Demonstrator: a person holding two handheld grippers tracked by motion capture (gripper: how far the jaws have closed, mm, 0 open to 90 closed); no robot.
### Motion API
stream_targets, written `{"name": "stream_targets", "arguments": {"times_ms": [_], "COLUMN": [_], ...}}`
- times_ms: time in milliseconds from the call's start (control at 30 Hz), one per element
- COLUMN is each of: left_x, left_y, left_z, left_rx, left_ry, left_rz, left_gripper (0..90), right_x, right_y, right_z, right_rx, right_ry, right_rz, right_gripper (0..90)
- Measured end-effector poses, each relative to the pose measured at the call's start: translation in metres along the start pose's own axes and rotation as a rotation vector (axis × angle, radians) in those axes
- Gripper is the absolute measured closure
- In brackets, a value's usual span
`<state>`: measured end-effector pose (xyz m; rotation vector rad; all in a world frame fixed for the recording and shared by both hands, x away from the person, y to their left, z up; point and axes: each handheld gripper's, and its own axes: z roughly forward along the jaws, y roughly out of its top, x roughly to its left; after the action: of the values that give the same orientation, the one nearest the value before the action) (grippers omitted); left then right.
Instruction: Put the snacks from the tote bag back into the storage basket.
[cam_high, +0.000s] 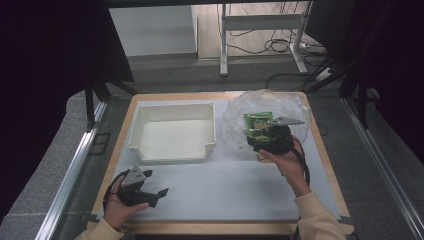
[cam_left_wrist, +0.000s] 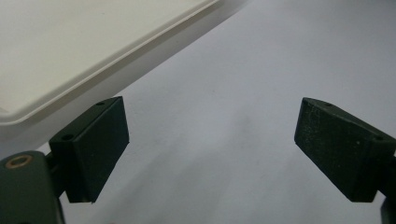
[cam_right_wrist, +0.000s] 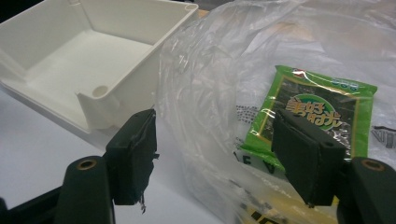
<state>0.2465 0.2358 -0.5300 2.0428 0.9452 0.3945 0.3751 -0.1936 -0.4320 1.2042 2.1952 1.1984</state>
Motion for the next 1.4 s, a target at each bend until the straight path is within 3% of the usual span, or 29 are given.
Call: {"name": "stream_targets", "arguments": {"times_ms": [700, 1067, 1400], "left_x": [-0.001, -0.001, -0.002], "left_y": [0.000, 0.000, 0.000], "left_z": [0.001, 0.001, 0.000], "left_rx": [0.012, 0.021, 0.019], "left_ry": [0.010, 0.009, 0.006], "left_rz": [-0.010, -0.002, -0.005], "left_gripper": [10.1, 10.1, 10.1], "right_x": [-0.011, -0.024, -0.042], "right_y": [0.024, 0.026, 0.025], "right_z": [0.014, 0.013, 0.023], "right_rx": [-0.028, -0.031, -0.005], "right_ry": [-0.008, -0.027, -0.061], "right_rz": [-0.007, 0.028, 0.065], "right_gripper": [33.2, 33.0, 32.6]}}
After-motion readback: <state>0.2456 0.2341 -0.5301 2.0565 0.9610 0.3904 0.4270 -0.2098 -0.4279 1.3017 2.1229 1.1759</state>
